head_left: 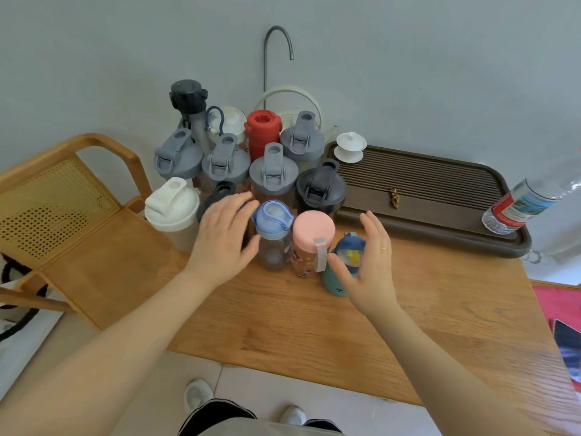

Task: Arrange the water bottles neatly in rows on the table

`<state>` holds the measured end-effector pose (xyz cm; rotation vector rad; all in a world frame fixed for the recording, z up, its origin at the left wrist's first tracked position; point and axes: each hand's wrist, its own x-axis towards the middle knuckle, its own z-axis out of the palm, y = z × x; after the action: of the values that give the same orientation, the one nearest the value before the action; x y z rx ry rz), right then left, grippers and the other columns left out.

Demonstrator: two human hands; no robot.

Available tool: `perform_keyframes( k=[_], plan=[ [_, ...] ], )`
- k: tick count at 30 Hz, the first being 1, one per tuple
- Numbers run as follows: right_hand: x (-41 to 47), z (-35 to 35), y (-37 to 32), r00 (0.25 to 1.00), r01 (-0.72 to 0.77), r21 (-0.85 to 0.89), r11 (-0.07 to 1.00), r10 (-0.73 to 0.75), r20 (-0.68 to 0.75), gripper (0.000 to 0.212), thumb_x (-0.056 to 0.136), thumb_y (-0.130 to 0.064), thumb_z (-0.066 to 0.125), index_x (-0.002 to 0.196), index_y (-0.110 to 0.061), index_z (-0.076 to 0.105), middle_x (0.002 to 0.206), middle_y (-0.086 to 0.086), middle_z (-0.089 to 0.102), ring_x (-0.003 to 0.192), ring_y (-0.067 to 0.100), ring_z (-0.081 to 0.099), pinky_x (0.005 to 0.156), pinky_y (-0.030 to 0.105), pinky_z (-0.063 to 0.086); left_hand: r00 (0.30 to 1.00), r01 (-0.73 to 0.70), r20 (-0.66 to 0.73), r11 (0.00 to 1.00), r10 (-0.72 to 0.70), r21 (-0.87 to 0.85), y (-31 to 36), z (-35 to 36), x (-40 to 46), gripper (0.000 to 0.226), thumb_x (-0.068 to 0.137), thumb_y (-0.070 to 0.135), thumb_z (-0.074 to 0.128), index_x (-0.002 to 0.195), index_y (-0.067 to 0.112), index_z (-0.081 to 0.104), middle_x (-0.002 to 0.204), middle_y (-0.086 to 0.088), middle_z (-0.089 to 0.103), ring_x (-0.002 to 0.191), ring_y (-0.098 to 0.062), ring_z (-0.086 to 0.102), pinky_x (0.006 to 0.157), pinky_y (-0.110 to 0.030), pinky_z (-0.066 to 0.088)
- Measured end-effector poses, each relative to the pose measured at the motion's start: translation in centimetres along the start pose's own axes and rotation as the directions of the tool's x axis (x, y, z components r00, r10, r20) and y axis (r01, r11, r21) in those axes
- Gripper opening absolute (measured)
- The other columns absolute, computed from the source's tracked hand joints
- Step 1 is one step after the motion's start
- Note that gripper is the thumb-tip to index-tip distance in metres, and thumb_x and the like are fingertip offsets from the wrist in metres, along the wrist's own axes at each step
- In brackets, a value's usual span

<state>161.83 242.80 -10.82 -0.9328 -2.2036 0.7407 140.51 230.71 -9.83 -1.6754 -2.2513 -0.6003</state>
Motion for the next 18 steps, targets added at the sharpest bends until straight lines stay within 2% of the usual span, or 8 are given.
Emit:
perform_keyframes(
  k=[3, 6, 7, 9, 11, 13, 15, 18],
  plan=[
    [1.4, 1.0, -3.0, 0.987, 0.16, 0.015, 0.987, -0.16, -0.031, 0.064, 0.082, -0.041, 0.052, 0.133, -0.005, 0.04, 0.142, 0.014, 0.038, 0.135, 0.019, 0.025, 0.112, 0.033, 0.022, 0.98, 0.194, -0.034, 0.98, -0.196, -0.036, -2.4, -1.6, -0.2, 0.055, 0.081, 0.037, 0.041, 0.125, 0.005, 0.046, 0.128, -0.016, 0.049, 0.121, -0.028, 0.038, 0.102, -0.045, 0.031],
    [2.4, 2.5, -5.5, 0.961, 0.277, -0.011, 0.961, -0.277, 0.018, 0.046, 0.081, -0.031, 0.052, 0.121, -0.007, 0.052, 0.132, 0.012, 0.05, 0.129, 0.023, 0.035, 0.111, 0.038, 0.026, 0.963, 0.27, -0.018, 0.963, -0.269, 0.021, -4.6, -2.6, -0.4, 0.055, 0.079, 0.039, 0.045, 0.122, 0.006, 0.051, 0.125, -0.015, 0.051, 0.121, -0.033, 0.041, 0.101, -0.048, 0.03],
    [2.8, 3.1, -6.3, 0.948, 0.316, -0.069, 0.946, -0.313, 0.051, 0.042, 0.08, -0.029, 0.054, 0.116, -0.007, 0.055, 0.127, 0.011, 0.055, 0.126, 0.026, 0.041, 0.109, 0.043, 0.031, 0.964, 0.266, 0.011, 0.962, -0.267, 0.056, -5.1, -2.8, -0.4, 0.054, 0.079, 0.04, 0.049, 0.121, 0.006, 0.053, 0.124, -0.015, 0.052, 0.12, -0.033, 0.043, 0.1, -0.049, 0.029],
    [3.9, 4.5, -7.6, 0.922, 0.387, -0.329, 0.861, -0.356, 0.154, 0.044, 0.075, -0.028, 0.065, 0.113, -0.007, 0.058, 0.123, 0.014, 0.059, 0.119, 0.033, 0.051, 0.104, 0.05, 0.037, 0.972, 0.181, 0.123, 0.973, -0.199, 0.142, -6.1, -3.0, -0.2, 0.054, 0.08, 0.045, 0.056, 0.12, 0.009, 0.055, 0.124, -0.012, 0.056, 0.121, -0.031, 0.044, 0.103, -0.047, 0.025],
    [4.7, 5.9, -9.2, 0.904, 0.405, -0.556, 0.726, -0.228, 0.362, 0.06, 0.081, -0.034, 0.063, 0.13, -0.006, 0.044, 0.138, 0.019, 0.046, 0.132, 0.035, 0.038, 0.112, 0.048, 0.023, 0.96, 0.068, 0.256, 0.98, -0.116, 0.188, -6.6, -3.0, 0.2, 0.057, 0.081, 0.047, 0.06, 0.124, 0.011, 0.052, 0.124, -0.009, 0.058, 0.124, -0.028, 0.044, 0.108, -0.046, 0.019],
    [5.3, 7.2, -9.9, 0.904, 0.34, -0.65, 0.68, -0.046, 0.425, 0.071, 0.089, -0.04, 0.052, 0.143, -0.007, 0.02, 0.148, 0.02, 0.03, 0.138, 0.035, 0.025, 0.116, 0.045, 0.01, 0.944, -0.003, 0.323, 0.982, -0.06, 0.191, -7.3, -2.7, 0.5, 0.063, 0.08, 0.048, 0.061, 0.129, 0.011, 0.047, 0.126, -0.009, 0.057, 0.125, -0.027, 0.044, 0.111, -0.044, 0.015],
    [6.0, 7.9, -10.0, 0.915, 0.262, -0.686, 0.679, 0.052, 0.401, 0.074, 0.089, -0.042, 0.051, 0.144, -0.009, 0.015, 0.144, 0.018, 0.033, 0.132, 0.035, 0.033, 0.114, 0.044, 0.012, 0.94, -0.072, 0.34, 0.982, 0.01, 0.173, -8.2, -2.6, 0.7, 0.066, 0.078, 0.048, 0.064, 0.13, 0.009, 0.047, 0.125, -0.011, 0.058, 0.124, -0.028, 0.046, 0.111, -0.043, 0.021],
    [6.8, 7.6, -10.2, 0.887, 0.252, -0.595, 0.763, 0.064, 0.458, 0.073, 0.08, -0.045, 0.062, 0.138, -0.016, 0.029, 0.131, 0.011, 0.041, 0.115, 0.03, 0.048, 0.101, 0.038, 0.031, 0.946, -0.177, 0.296, 0.976, 0.132, 0.13, -9.3, -2.6, 0.5, 0.072, 0.066, 0.046, 0.075, 0.121, 0.004, 0.055, 0.118, -0.014, 0.062, 0.115, -0.032, 0.054, 0.103, -0.047, 0.034]
  ],
)
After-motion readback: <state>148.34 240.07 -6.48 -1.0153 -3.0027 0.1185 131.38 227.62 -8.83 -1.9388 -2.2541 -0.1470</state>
